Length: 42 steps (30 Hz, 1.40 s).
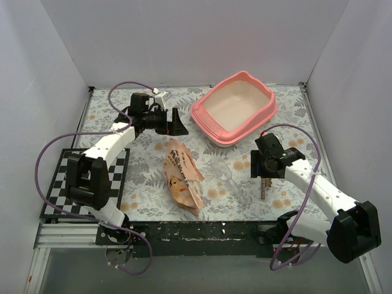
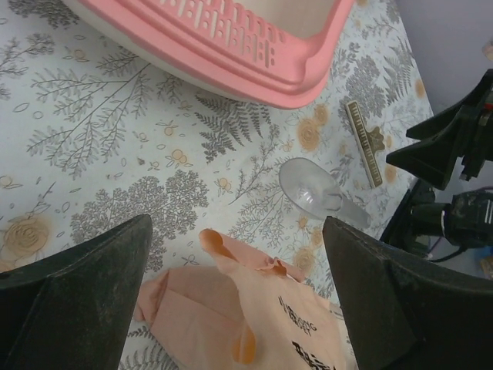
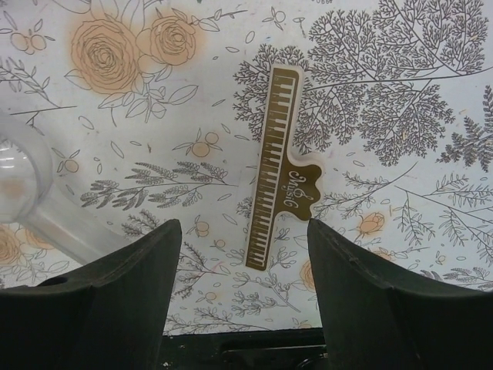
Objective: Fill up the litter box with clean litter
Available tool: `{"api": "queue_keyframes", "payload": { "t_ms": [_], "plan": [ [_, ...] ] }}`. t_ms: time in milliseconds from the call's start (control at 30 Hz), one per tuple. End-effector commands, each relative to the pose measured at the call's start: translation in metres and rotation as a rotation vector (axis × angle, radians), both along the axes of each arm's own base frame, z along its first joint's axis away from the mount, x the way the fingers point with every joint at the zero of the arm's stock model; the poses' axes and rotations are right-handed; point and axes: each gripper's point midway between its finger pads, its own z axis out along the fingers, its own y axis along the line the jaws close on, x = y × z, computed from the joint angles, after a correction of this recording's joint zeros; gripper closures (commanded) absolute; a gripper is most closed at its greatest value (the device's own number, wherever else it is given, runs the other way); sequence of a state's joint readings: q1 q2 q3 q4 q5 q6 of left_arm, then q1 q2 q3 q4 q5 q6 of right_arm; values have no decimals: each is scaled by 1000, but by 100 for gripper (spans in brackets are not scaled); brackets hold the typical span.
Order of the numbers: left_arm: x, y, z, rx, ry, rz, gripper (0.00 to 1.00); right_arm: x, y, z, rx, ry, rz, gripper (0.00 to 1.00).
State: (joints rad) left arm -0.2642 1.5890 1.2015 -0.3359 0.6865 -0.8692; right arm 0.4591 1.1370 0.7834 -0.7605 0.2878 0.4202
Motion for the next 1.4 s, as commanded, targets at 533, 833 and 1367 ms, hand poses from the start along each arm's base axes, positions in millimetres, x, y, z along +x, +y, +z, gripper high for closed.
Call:
{"api": "queue_keyframes", "payload": {
  "t_ms": [533, 833, 1367],
  "plan": [
    [-53, -31, -28, -14, 160, -335, 28, -6, 15, 39, 119, -77, 104, 26],
    [-75, -34, -24, -28, 165, -389, 79, -5, 17, 43, 122, -79, 124, 26],
    [-41, -7, 90, -257, -400, 104, 100, 21, 150, 150, 620, -284, 659, 25]
  ]
}}
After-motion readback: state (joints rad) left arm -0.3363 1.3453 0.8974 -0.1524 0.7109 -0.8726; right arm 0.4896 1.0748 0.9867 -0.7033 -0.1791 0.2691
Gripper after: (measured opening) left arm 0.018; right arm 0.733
